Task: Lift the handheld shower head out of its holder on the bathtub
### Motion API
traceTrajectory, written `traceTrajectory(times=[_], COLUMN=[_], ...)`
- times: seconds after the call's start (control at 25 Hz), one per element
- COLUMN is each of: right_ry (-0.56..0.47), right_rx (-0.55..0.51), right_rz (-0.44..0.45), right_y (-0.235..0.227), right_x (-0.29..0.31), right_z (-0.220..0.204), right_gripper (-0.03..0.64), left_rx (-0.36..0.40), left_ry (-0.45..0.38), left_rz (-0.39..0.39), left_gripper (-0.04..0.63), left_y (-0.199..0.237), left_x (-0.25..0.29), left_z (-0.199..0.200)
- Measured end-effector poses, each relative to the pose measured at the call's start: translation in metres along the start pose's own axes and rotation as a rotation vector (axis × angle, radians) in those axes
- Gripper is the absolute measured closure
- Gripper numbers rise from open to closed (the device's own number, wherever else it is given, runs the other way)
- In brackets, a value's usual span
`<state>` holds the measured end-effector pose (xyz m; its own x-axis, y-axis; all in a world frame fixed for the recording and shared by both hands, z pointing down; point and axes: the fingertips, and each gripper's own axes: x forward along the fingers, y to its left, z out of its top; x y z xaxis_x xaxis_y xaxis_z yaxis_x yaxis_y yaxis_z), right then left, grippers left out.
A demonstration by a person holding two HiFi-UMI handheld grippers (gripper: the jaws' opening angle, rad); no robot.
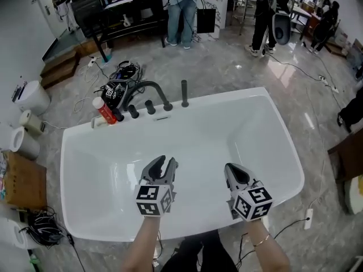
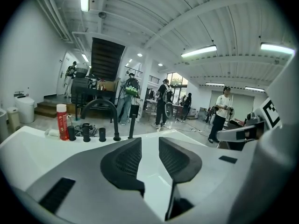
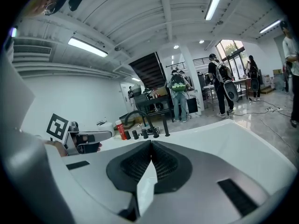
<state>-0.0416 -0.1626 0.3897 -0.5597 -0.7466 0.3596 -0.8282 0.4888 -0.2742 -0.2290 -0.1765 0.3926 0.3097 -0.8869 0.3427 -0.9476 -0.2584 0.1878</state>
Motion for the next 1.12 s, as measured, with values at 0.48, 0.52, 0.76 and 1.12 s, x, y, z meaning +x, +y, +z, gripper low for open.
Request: traceTrajectory(times=[0.48,0.52,0.76,1.12], right_ry=[0.081,0.086,0.101,0.118], right_rx=[0.004,0.006,0.031,0.054], right_rz=[0.059,0.064,0.086,0.102], right_y=[-0.137,-0.145,-0.196,-0.247], right_x=[0.162,0.173,0.230,0.309], right_z=[-0.056,-0.062,-0.091,-0.129], right_gripper=[0.609,0.609,0.609,0.610], left_rx=[0.008,0.008,0.019,0.036], left_ry=[0.044,0.046,0.061,0.064], left_rz=[0.063,0.070,0.109,0.138], left_gripper=[0.449,0.448,0.433,0.410], left_y=[0.042,0.047,0.065,0.101], left_x=[0.218,0.234,0.325,0.444], left_z=[-0.056,-0.061,-0.089,-0.114])
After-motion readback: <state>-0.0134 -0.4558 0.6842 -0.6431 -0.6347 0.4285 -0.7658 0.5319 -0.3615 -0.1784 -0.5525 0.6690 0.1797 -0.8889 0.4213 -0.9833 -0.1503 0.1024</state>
